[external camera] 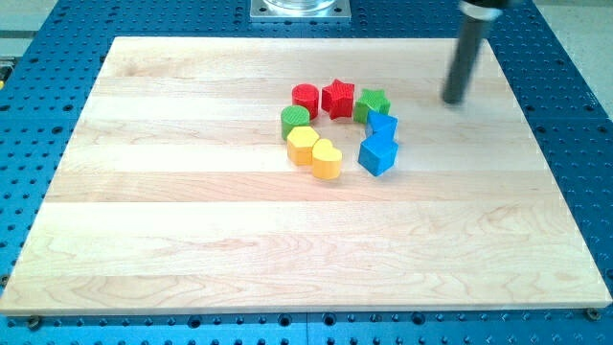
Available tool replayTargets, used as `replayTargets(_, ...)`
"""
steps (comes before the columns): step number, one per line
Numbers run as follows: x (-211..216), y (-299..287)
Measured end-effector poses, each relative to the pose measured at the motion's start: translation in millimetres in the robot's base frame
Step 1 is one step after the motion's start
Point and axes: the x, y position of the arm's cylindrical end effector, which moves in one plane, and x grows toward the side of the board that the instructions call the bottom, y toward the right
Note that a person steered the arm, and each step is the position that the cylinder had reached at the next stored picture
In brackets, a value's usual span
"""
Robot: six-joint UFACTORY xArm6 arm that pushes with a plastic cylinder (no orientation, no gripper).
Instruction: Nudge the cube slightly to the up
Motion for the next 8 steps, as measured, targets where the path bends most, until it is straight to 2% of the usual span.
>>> replayTargets(1,63,-7)
replayTargets(2,96,-28)
replayTargets(6,114,-116)
replayTargets(7,130,-150)
replayTargets(8,154,-140)
